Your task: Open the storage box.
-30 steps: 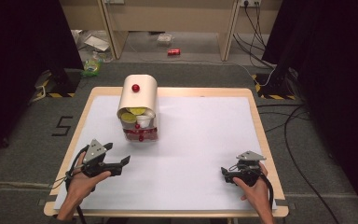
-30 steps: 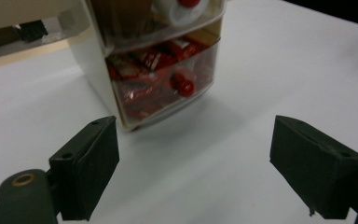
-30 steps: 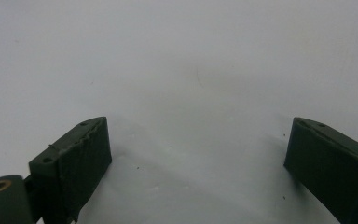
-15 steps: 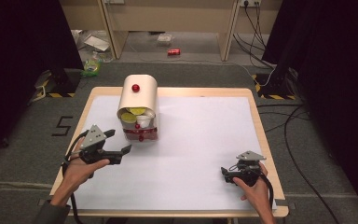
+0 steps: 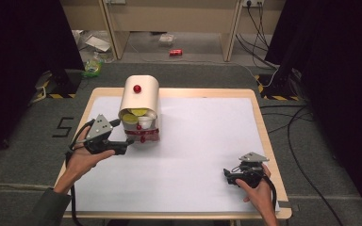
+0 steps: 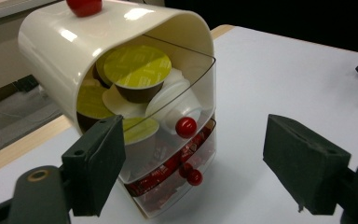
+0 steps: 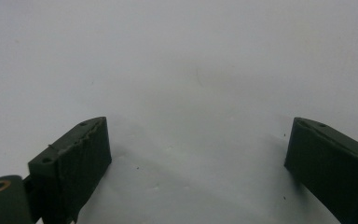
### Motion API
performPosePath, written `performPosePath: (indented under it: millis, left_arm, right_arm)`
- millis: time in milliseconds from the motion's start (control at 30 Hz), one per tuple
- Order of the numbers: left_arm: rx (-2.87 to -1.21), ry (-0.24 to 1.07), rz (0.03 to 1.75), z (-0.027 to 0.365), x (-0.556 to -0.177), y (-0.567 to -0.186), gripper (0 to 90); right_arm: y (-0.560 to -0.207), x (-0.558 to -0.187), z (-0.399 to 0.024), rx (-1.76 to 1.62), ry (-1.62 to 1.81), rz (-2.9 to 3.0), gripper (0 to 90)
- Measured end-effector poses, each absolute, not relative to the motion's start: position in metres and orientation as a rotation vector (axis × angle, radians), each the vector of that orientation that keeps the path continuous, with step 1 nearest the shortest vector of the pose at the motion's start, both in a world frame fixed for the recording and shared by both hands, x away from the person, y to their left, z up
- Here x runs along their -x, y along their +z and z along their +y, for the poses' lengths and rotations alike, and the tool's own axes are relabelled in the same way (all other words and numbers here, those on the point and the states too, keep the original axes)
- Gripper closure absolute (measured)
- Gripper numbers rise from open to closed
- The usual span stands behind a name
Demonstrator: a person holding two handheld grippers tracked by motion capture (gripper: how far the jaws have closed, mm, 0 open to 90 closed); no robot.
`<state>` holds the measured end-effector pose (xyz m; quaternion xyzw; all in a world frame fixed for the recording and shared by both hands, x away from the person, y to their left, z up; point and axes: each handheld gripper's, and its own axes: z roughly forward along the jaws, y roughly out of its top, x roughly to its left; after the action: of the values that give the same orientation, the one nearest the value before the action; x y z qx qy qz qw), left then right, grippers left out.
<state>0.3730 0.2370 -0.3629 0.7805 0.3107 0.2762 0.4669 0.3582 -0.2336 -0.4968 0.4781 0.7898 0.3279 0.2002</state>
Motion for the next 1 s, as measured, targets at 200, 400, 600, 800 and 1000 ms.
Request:
performPosePath:
  millis: [200, 400, 600, 800, 1000]
  left_arm:
    - [-1.907, 0.670, 0.774, 0.228, -0.384, -0.365, 22.0]
    - [-1.921, 0.671, 0.760, 0.222, -0.390, -0.368, 22.3]
    - [-1.932, 0.678, 0.775, 0.216, -0.400, -0.370, 22.1]
    - [-1.929, 0.694, 0.806, 0.217, -0.408, -0.377, 22.9]
    - [-1.930, 0.699, 0.823, 0.216, -0.407, -0.377, 24.2]
  right_arm:
    - [-0.497, -0.358, -0.234, -1.335, 0.916, 2.208, 6.9]
    - [-0.497, -0.358, -0.234, -1.337, 0.917, 2.208, 6.8]
    - [-0.497, -0.358, -0.234, -1.336, 0.916, 2.208, 6.9]
    - [-0.497, -0.358, -0.234, -1.335, 0.917, 2.208, 6.9]
    - [-0.497, -0.358, -0.234, -1.336, 0.917, 2.208, 6.9]
